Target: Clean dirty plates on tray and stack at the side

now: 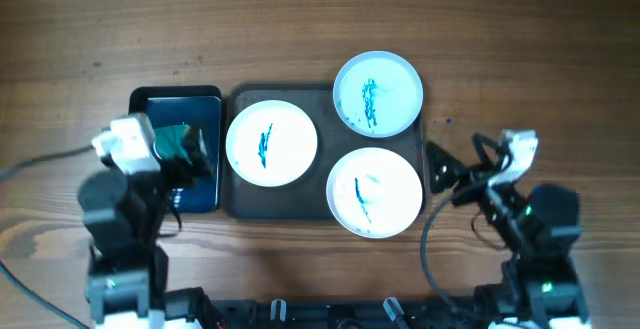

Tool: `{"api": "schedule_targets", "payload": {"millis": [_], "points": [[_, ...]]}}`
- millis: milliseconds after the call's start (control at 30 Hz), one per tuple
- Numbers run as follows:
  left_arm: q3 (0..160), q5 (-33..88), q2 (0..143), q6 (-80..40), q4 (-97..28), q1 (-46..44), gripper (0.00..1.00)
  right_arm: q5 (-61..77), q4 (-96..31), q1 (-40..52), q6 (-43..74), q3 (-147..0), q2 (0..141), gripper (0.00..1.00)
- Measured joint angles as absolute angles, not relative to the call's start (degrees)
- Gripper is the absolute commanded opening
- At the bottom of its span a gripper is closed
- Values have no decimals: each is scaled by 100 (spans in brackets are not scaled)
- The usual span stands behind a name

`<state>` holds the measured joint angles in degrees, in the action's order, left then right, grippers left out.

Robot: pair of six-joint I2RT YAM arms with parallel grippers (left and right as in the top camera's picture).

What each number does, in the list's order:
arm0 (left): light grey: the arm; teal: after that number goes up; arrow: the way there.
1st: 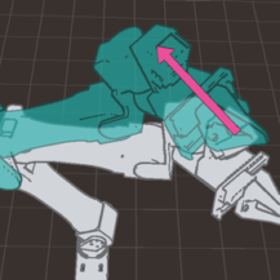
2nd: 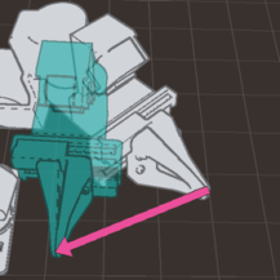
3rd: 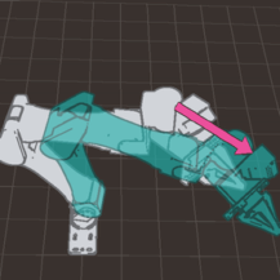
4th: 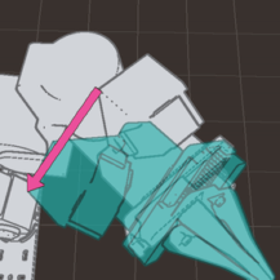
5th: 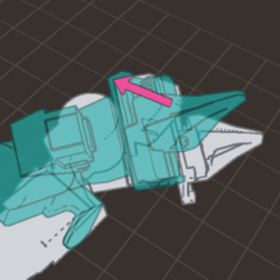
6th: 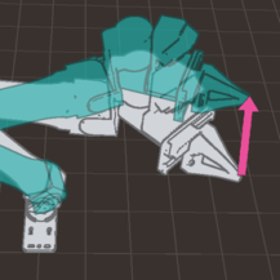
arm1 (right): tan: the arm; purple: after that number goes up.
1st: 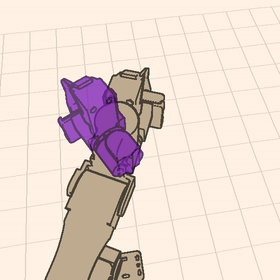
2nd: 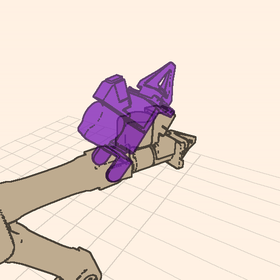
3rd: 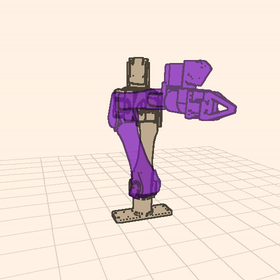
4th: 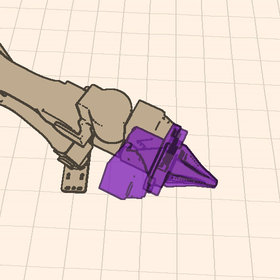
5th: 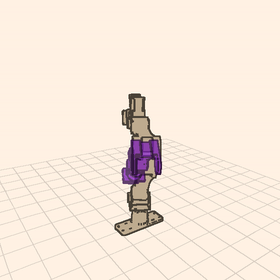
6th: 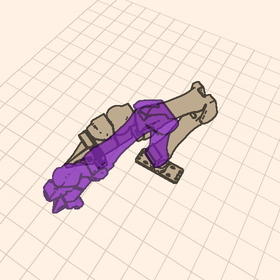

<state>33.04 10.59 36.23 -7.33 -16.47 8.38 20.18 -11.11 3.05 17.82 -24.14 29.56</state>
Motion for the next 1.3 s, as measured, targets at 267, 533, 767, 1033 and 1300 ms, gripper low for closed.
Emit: {"api": "schedule_targets", "payload": {"millis": [267, 533, 767, 1033, 1300], "points": [[5981, 1457, 6276, -755, -3881, 838, 100, 1999, -3529, 1011, 1343, -5599, 5529, 100], [6442, 1684, 7426, -740, -4416, 838, 100, 1533, -4786, 2477, 1227, -7929, 8388, 100], [6449, 1833, 7448, -766, -4508, 838, 100, 2134, -3997, 2499, 1649, -7940, 9723, 69], [6716, 309, 7448, -1455, -5231, 882, 100, 1741, -3675, 3262, 2418, -7942, 10702, 52], [6751, -274, 7448, -1774, -5481, 886, 100, 596, -3507, 3896, 3076, -7944, 11502, 41]]}}
